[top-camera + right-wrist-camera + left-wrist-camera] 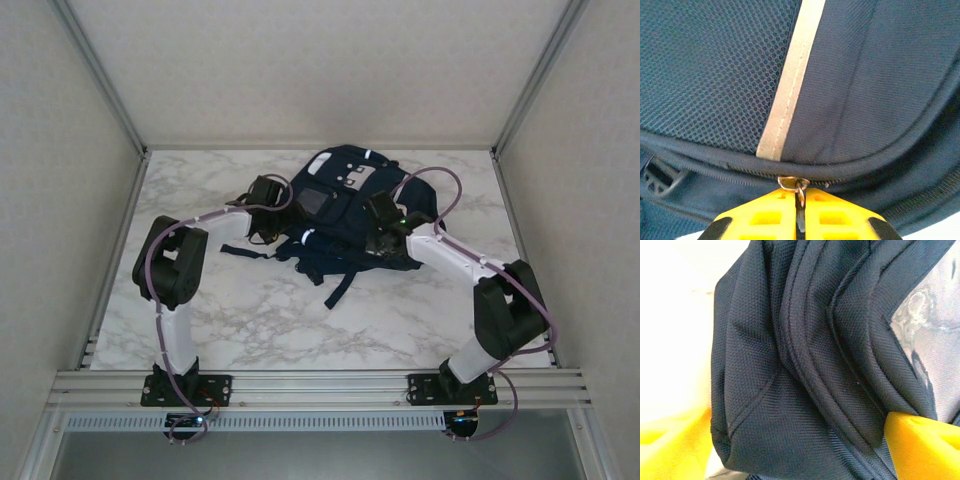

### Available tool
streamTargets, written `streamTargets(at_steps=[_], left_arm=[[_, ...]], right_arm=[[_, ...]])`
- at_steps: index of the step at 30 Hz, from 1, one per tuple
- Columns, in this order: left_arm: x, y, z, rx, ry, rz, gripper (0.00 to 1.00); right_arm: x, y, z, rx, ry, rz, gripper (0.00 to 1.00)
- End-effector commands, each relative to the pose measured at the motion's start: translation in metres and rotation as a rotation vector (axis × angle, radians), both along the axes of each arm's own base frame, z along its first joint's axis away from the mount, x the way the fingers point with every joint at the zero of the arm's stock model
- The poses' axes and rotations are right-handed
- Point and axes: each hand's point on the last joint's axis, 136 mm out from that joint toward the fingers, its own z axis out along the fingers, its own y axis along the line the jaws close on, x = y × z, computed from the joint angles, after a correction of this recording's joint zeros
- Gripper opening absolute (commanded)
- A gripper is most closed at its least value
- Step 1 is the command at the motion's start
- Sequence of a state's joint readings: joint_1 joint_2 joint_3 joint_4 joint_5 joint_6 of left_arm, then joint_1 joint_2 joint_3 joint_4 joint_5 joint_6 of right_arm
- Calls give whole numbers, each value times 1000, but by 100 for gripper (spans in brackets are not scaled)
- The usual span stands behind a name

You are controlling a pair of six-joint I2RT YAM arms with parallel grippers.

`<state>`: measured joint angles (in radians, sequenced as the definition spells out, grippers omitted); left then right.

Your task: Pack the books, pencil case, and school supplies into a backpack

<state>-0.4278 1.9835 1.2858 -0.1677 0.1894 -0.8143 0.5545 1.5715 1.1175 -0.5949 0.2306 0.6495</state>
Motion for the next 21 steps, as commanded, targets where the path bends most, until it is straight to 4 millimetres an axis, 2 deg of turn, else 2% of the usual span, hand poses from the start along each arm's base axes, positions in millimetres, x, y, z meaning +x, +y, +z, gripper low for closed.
streamTargets(at_steps=[1, 3, 6, 10, 16, 19, 21], left_arm=[[23, 13, 10, 19, -38, 48, 86], [21, 11, 16, 2, -41, 38, 86], [8, 4, 26, -51, -25, 21, 86], [-24, -11, 33, -121, 12, -2, 86], [-74, -46, 38, -177, 65, -60, 88], [-81, -63, 38, -197, 74, -78, 88], [-76, -73, 37, -216, 60, -72, 88]], right_arm=[[-6, -18, 13, -75, 29, 69, 0], [-7, -21, 8, -102, 63, 113, 0], [-8, -21, 3, -154, 116, 190, 0], [-4, -31, -4, -245, 145, 218, 0], [1, -23, -15, -225, 117, 267, 0], [3, -22, -23, -221, 110, 263, 0], [4, -21, -30, -217, 109, 258, 2]])
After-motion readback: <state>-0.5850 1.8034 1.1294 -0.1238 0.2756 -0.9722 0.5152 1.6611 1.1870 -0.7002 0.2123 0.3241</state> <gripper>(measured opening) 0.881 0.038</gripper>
